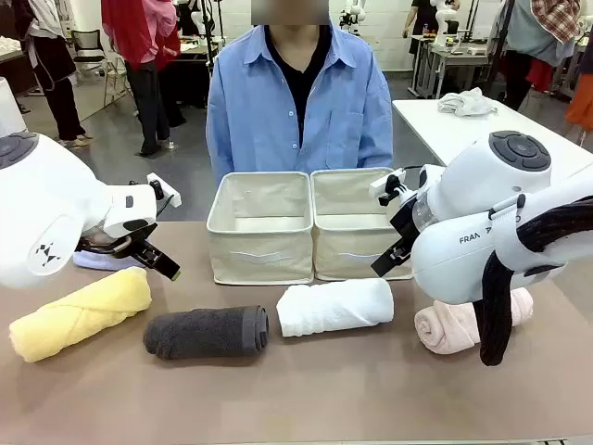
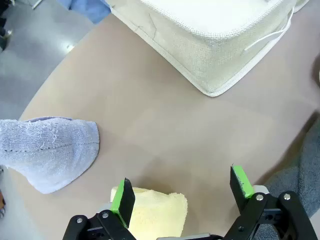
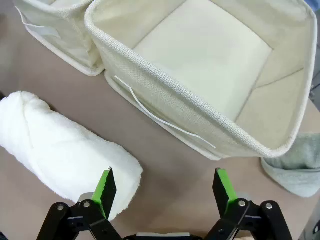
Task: Sort the towels based on their folding style.
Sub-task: Pick up one triangle-folded towel and place it in the left Fabric basket.
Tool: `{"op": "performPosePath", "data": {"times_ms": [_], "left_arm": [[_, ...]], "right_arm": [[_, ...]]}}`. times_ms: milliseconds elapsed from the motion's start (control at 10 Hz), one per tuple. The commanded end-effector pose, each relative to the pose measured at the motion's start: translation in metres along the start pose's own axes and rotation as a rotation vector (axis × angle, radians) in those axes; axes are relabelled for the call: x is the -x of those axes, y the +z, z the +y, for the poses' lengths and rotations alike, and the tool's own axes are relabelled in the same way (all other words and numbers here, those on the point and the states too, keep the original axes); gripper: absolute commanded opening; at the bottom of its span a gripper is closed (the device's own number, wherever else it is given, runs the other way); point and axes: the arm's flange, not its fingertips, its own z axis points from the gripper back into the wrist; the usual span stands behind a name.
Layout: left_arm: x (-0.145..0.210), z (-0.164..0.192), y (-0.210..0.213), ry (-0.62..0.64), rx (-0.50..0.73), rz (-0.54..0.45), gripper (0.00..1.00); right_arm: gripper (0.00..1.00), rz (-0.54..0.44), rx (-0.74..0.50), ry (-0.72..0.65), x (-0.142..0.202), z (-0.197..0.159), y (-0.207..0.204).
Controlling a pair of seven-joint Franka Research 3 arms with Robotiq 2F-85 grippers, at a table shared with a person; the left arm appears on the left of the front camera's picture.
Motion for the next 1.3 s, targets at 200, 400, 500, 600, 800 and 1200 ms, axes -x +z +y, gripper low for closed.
{"op": "performPosePath", "data": {"times_ms": [200,400,500,600,800,1200], "left_arm": [[0.0,0.0,0.0,0.0,0.0,-0.001,1.0],[0.0,0.0,0.0,0.0,0.0,-0.001,1.0],[0.0,0.0,0.0,0.0,0.0,-0.001,1.0],[0.0,0.0,0.0,0.0,0.0,-0.001,1.0],[0.0,0.0,0.0,0.0,0.0,-0.001,1.0],[0.0,0.0,0.0,0.0,0.0,-0.001,1.0]], "right_arm": [[1.0,0.0,0.0,0.0,0.0,0.0,0.0],[1.0,0.0,0.0,0.0,0.0,0.0,0.0],[1.0,0.0,0.0,0.0,0.0,0.0,0.0],[1.0,0.0,0.0,0.0,0.0,0.0,0.0],[1.0,0.0,0.0,0.0,0.0,0.0,0.0],[1.0,0.0,0.0,0.0,0.0,0.0,0.0]]}}
